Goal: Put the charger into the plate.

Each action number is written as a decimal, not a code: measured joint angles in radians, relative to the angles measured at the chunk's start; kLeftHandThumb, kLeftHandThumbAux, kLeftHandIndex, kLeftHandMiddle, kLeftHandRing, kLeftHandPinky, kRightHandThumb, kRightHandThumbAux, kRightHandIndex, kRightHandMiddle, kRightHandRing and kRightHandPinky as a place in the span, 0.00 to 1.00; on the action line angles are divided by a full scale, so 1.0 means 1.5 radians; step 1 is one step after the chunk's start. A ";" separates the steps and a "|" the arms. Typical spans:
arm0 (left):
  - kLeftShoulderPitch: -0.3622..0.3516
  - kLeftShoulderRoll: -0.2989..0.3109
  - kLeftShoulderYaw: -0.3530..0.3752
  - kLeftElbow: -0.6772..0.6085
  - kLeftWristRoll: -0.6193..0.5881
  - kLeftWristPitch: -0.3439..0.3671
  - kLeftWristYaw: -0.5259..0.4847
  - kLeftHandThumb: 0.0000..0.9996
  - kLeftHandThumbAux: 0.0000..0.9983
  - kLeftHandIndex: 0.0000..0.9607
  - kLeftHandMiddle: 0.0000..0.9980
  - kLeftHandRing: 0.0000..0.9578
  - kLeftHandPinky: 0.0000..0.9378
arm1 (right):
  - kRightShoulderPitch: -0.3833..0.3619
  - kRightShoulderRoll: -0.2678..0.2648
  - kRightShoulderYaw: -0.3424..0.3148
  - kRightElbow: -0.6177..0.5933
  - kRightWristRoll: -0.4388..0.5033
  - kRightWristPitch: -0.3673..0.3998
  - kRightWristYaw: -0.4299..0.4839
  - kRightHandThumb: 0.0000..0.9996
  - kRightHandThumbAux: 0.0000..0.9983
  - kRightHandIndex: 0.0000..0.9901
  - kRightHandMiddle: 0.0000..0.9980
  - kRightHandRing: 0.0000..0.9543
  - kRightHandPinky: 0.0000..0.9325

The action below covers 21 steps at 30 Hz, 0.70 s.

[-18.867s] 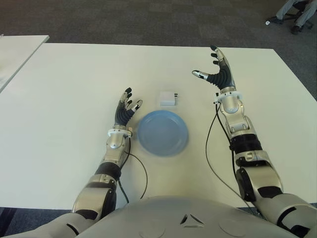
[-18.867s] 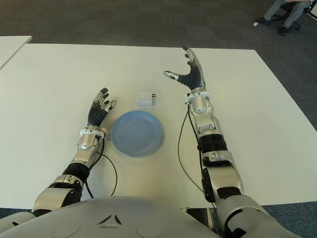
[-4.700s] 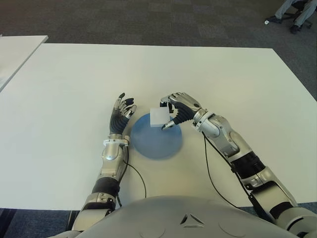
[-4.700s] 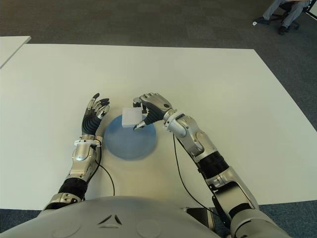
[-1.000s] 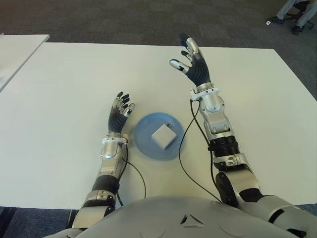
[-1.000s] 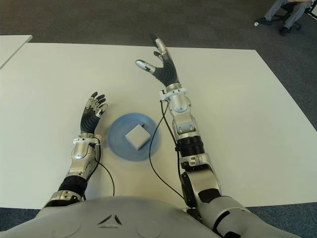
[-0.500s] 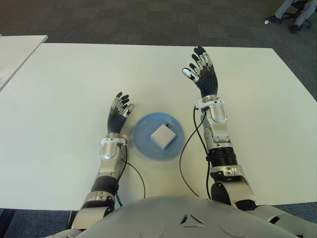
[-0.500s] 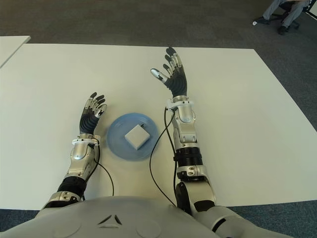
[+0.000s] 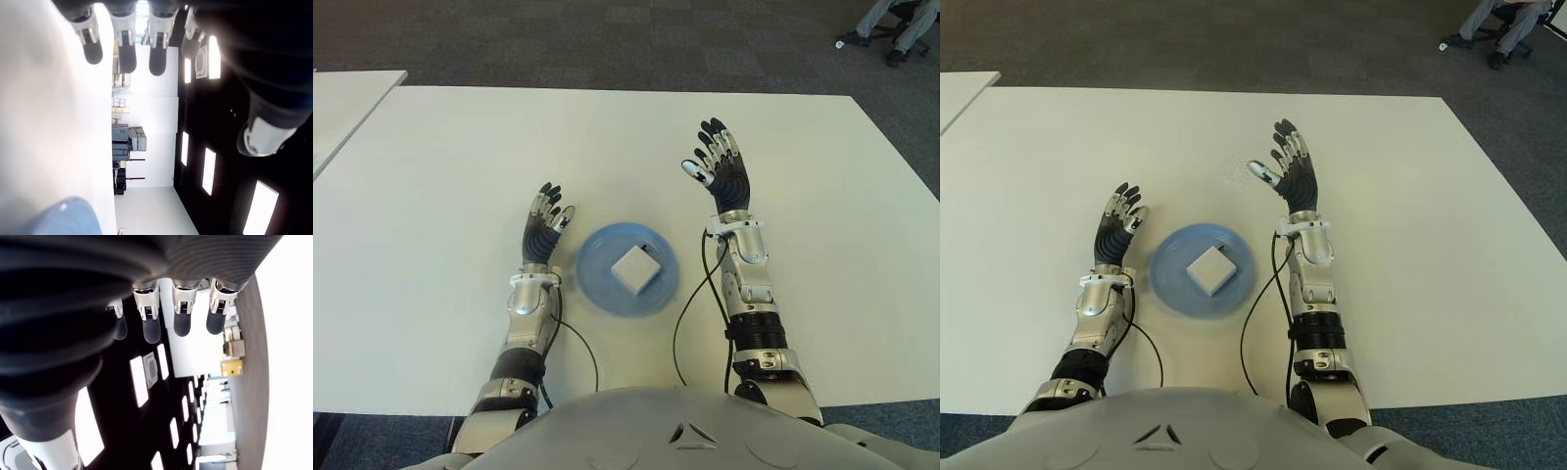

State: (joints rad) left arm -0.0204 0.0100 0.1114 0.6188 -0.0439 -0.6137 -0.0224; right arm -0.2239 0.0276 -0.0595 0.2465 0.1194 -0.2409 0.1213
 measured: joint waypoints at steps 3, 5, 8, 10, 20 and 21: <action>0.000 0.004 0.001 0.000 -0.003 0.001 0.000 0.00 0.57 0.03 0.12 0.10 0.09 | -0.001 -0.002 -0.005 0.034 0.002 -0.009 0.006 0.00 0.79 0.10 0.12 0.06 0.05; 0.000 0.006 0.001 0.000 -0.005 0.002 0.000 0.00 0.57 0.03 0.12 0.10 0.08 | -0.003 -0.002 -0.008 0.062 0.003 -0.023 0.011 0.00 0.78 0.10 0.12 0.06 0.05; 0.000 0.009 0.001 0.000 -0.007 0.002 -0.003 0.00 0.57 0.02 0.11 0.09 0.07 | -0.012 -0.001 -0.014 0.124 0.003 -0.052 0.019 0.00 0.78 0.09 0.11 0.06 0.05; 0.000 0.010 0.001 0.000 -0.010 0.002 -0.005 0.00 0.57 0.02 0.11 0.09 0.07 | -0.019 0.000 -0.018 0.169 0.003 -0.073 0.026 0.00 0.77 0.09 0.11 0.06 0.05; 0.001 0.013 0.001 -0.003 -0.010 0.003 -0.005 0.00 0.58 0.03 0.10 0.08 0.07 | -0.058 0.004 -0.027 0.343 0.001 -0.139 0.045 0.00 0.74 0.06 0.09 0.05 0.05; 0.001 0.013 0.001 -0.003 -0.011 0.004 -0.005 0.00 0.58 0.03 0.10 0.08 0.07 | -0.063 0.004 -0.026 0.357 0.000 -0.141 0.045 0.00 0.74 0.06 0.08 0.04 0.05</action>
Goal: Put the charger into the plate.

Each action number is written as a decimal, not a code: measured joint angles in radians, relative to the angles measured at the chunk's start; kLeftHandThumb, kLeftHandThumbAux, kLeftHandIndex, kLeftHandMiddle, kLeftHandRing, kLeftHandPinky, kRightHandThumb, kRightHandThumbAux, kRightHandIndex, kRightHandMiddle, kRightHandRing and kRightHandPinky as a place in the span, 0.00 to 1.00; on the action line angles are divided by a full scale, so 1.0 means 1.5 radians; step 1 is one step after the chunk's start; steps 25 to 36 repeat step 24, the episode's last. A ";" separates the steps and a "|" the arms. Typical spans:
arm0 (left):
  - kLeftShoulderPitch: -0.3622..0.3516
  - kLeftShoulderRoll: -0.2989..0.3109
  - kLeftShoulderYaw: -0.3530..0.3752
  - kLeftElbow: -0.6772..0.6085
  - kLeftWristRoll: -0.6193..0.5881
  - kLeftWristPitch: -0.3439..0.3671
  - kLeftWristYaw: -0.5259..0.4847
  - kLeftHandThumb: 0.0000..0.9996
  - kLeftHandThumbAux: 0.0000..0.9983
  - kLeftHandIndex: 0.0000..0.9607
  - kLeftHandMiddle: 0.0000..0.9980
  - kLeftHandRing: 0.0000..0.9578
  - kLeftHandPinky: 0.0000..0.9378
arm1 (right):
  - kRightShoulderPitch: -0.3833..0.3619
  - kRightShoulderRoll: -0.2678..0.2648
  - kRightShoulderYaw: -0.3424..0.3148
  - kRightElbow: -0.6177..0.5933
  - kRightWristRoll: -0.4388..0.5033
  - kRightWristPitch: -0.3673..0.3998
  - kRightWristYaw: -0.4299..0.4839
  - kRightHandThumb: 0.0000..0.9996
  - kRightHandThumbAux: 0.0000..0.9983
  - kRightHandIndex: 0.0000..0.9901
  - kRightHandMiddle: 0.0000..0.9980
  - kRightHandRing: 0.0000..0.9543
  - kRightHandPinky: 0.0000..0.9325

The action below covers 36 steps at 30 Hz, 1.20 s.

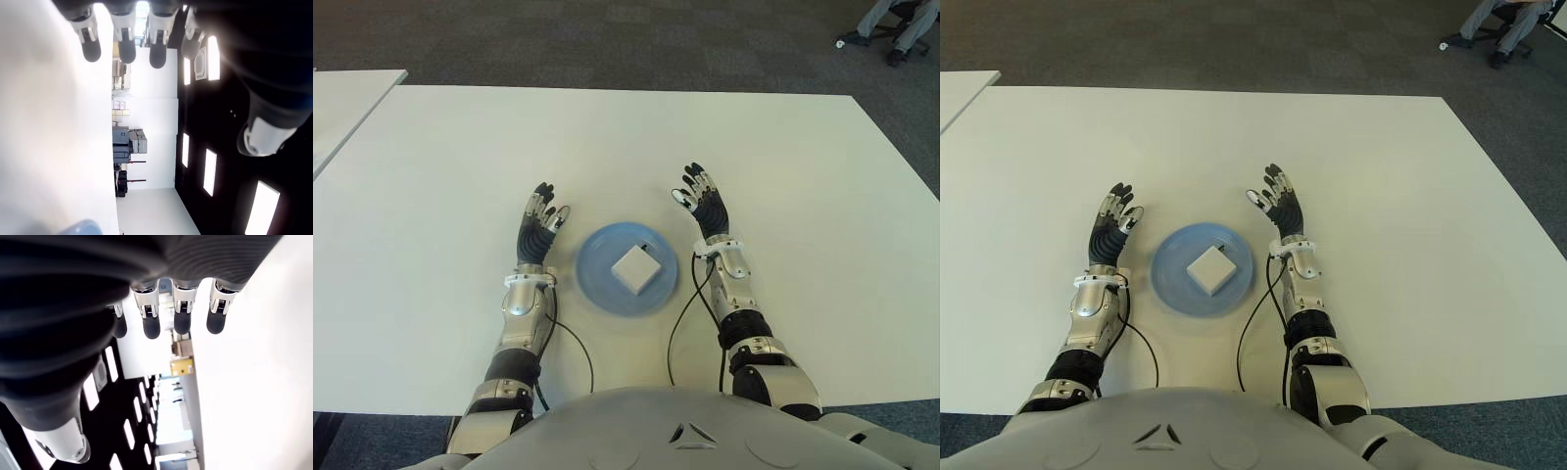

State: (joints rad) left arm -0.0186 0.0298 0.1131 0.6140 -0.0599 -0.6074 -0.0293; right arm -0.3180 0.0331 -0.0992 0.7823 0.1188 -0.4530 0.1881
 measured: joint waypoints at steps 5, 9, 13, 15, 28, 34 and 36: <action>0.000 0.002 0.003 -0.002 -0.004 0.004 0.000 0.00 0.58 0.03 0.10 0.08 0.07 | -0.009 0.001 0.002 0.038 -0.007 -0.011 0.000 0.00 0.75 0.05 0.07 0.03 0.04; 0.000 0.002 0.011 -0.004 -0.014 0.006 -0.002 0.00 0.58 0.03 0.10 0.08 0.07 | -0.016 0.000 0.004 0.052 -0.011 -0.014 0.000 0.00 0.75 0.04 0.06 0.03 0.04; 0.002 0.002 0.016 -0.008 -0.021 0.007 -0.005 0.00 0.58 0.03 0.10 0.08 0.07 | -0.023 -0.002 0.004 0.059 -0.011 -0.014 -0.001 0.00 0.75 0.03 0.05 0.02 0.04; 0.003 0.002 0.017 -0.010 -0.023 0.007 -0.006 0.00 0.58 0.03 0.10 0.08 0.07 | -0.024 -0.002 0.005 0.062 -0.011 -0.014 -0.001 0.00 0.75 0.03 0.05 0.02 0.04; 0.005 0.002 0.018 -0.015 -0.028 0.007 -0.015 0.00 0.57 0.02 0.09 0.07 0.07 | -0.028 -0.005 0.006 0.069 -0.011 -0.014 -0.001 0.00 0.74 0.02 0.04 0.01 0.04; 0.005 0.002 0.018 -0.015 -0.028 0.007 -0.015 0.00 0.57 0.02 0.09 0.07 0.07 | -0.028 -0.005 0.006 0.069 -0.011 -0.014 -0.001 0.00 0.74 0.02 0.04 0.01 0.04; 0.005 0.002 0.018 -0.015 -0.028 0.007 -0.015 0.00 0.57 0.02 0.09 0.07 0.07 | -0.028 -0.005 0.006 0.069 -0.011 -0.014 -0.001 0.00 0.74 0.02 0.04 0.01 0.04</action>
